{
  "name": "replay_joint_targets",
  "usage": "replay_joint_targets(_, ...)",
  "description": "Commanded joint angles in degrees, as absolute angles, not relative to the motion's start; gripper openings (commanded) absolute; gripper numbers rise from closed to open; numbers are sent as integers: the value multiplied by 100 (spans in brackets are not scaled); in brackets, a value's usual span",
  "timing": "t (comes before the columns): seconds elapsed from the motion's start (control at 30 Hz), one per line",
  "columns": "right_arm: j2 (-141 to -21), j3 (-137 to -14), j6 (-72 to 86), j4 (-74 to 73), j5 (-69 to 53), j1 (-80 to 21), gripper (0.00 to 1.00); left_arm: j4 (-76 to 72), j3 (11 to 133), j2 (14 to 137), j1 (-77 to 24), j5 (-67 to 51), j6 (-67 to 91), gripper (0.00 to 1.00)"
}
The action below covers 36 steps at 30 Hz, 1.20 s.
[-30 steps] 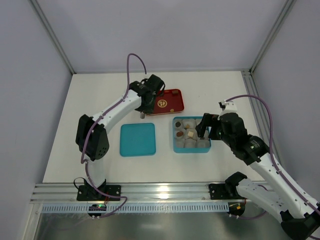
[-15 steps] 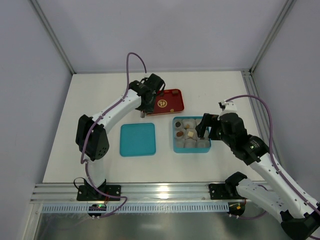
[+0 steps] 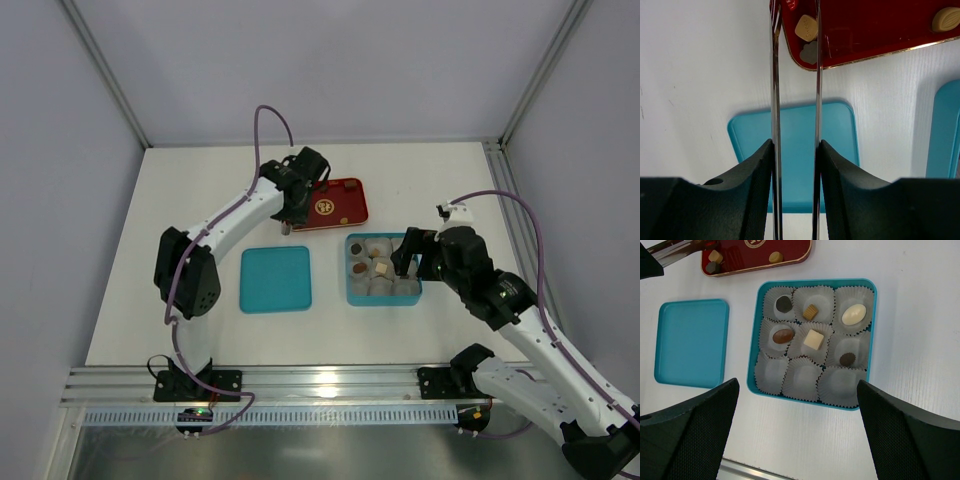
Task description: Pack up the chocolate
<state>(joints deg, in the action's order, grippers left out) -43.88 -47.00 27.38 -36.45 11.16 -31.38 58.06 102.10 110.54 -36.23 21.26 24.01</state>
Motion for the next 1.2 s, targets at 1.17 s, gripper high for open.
replay_joint_targets(1.17,-4359,-4676,2742,-3472,1142,-3111,100,5599,10564,11285,-3463,1942,2355,31)
